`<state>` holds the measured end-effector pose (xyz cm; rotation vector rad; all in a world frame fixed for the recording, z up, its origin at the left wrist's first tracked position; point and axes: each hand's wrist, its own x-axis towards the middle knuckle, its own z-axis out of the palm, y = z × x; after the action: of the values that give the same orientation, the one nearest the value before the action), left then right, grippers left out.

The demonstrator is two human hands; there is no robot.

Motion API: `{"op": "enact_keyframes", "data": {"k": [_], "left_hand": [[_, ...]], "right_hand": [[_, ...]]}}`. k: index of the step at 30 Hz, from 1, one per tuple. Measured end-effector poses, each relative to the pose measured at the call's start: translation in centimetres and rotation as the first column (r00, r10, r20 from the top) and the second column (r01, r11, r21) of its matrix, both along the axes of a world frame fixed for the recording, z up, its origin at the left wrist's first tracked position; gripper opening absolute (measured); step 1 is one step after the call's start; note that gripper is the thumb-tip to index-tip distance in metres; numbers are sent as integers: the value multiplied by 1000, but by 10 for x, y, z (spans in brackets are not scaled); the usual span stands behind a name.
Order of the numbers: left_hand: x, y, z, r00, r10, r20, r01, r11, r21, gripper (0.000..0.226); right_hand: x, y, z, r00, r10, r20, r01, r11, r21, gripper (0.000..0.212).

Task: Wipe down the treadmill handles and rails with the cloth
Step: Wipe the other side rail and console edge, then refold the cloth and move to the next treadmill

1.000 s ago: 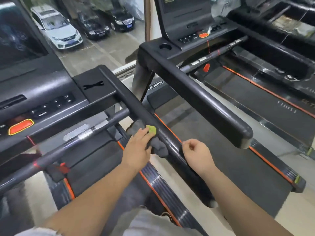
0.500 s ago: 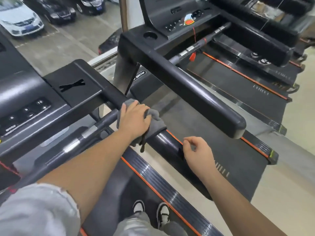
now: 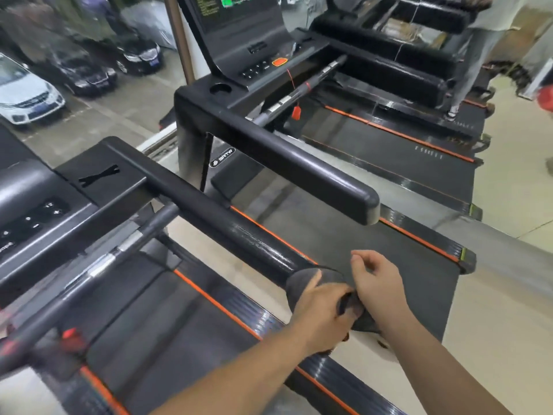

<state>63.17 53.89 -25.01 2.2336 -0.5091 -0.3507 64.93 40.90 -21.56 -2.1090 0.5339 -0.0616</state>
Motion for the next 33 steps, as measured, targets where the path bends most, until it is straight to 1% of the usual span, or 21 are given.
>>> {"op": "enact_keyframes", "data": {"k": [1,3,4,5,7,8,10,11,12,14,15,18,21,23,25,27,30,33], "left_hand": [[-10,-14,3,996,29,-80,-31,999,-34,28],[-19,-33,9,952,143,-272,-187,972,-143,34],[-22,-47,18,910,209,-360,-297,931,-212,35],[-23,-61,26,873,263,-411,-396,874,-281,32],[-26,-90,49,830,326,-452,-506,783,-363,21],[-30,-104,59,817,347,-461,-532,763,-368,18],[-41,-131,70,792,337,-509,-556,743,-373,14],[-48,-145,73,767,328,-551,-578,726,-372,13],[-55,-158,72,739,326,-590,-602,713,-359,12],[-65,-180,72,718,316,-620,-609,716,-340,12],[-69,-188,74,722,295,-627,-596,724,-346,12],[-67,-204,81,724,237,-647,-562,747,-355,13],[-50,-214,81,725,198,-659,-539,759,-365,12],[-33,-218,79,727,152,-669,-500,786,-365,12],[-10,-222,73,728,104,-677,-456,812,-365,18],[17,-226,68,726,76,-683,-432,823,-368,25],[65,-232,61,712,65,-699,-461,795,-395,29],[105,-237,60,702,104,-704,-517,754,-405,26]], "right_hand": [[-8,-16,3,1000,-15,-5,15,1000,15,14],[-23,-42,9,998,-60,-15,61,995,77,16],[-35,-59,13,995,-93,-20,95,989,116,21],[-45,-77,15,992,-126,-30,129,979,160,28],[-64,-111,17,986,-137,-99,160,949,272,45],[-74,-126,18,984,-104,-143,149,924,353,52],[-93,-151,23,982,-19,-189,120,832,541,60],[-102,-163,25,984,29,-174,83,792,605,59],[-111,-173,28,988,62,-139,41,771,636,53],[-126,-188,31,995,80,-59,-22,750,661,31],[-130,-194,31,998,52,-28,-20,749,663,27],[-127,-213,26,998,-60,28,30,788,615,24],[-108,-227,25,993,-111,39,67,807,587,19],[-89,-237,29,995,-102,21,74,832,549,11],[-63,-247,33,996,-88,7,73,872,485,10],[-31,-258,40,998,-53,19,42,922,386,7],[23,-268,58,998,37,58,-51,960,275,5],[71,-269,77,993,113,31,-117,958,261,8]]}}
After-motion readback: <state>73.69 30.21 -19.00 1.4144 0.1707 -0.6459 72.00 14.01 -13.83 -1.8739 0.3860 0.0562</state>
